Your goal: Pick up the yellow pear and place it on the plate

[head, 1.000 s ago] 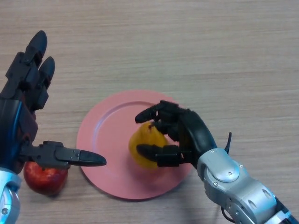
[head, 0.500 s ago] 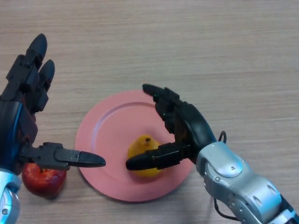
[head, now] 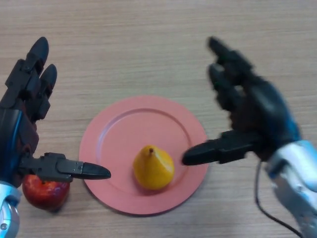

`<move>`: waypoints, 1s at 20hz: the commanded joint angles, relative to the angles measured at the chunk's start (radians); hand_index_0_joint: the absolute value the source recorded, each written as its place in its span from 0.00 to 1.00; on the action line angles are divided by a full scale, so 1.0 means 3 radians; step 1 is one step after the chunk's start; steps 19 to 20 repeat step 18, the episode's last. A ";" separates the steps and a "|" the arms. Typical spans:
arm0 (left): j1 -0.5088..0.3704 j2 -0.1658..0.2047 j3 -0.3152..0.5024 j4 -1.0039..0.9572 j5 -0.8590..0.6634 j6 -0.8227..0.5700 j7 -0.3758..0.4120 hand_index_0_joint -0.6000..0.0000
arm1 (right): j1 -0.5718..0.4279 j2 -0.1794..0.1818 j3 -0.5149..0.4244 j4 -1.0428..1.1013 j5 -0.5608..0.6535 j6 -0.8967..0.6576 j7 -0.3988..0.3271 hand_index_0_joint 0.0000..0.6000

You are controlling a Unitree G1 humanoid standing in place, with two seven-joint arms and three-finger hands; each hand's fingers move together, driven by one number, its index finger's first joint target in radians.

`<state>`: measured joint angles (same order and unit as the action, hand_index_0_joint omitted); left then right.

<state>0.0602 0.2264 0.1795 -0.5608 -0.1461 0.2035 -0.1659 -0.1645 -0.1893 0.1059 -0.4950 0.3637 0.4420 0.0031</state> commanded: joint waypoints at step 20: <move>-0.0434 0.0190 -0.0037 0.0016 0.0084 -0.0277 -0.0069 1.00 | 0.0501 -0.0168 -0.0629 -0.0530 -0.0712 -0.0670 0.0538 0.00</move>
